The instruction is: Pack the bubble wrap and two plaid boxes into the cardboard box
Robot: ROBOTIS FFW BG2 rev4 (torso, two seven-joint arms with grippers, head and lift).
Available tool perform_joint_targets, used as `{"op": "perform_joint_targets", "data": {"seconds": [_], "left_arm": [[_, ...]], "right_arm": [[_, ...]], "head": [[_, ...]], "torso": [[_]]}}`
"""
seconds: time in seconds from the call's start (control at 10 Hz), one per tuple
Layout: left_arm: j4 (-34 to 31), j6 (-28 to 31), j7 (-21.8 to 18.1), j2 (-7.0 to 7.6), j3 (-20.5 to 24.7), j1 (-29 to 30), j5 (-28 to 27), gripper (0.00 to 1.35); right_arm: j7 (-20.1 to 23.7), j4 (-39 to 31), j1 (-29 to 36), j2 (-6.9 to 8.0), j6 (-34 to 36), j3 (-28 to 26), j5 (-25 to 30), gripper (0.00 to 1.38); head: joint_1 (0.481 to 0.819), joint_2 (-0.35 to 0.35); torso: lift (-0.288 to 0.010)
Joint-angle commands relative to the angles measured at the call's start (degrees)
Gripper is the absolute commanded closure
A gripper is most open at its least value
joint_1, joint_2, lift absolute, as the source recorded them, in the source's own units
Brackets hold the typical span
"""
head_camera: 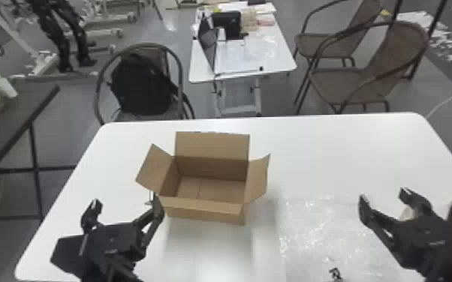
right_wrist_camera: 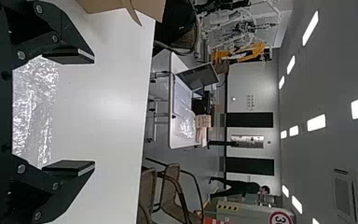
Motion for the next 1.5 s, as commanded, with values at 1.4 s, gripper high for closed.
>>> {"op": "perform_joint_targets", "data": {"seconds": [1.4], "left_arm": [[-1.8, 24.6, -12.0, -0.32, 10.0, -8.5, 10.9, 0.09]], "right_arm": [[1.3, 0.9, -0.9, 0.0, 0.0, 0.0, -0.1, 0.46]], "head": [[0.695, 0.185]], "torso": [[-0.049]]}}
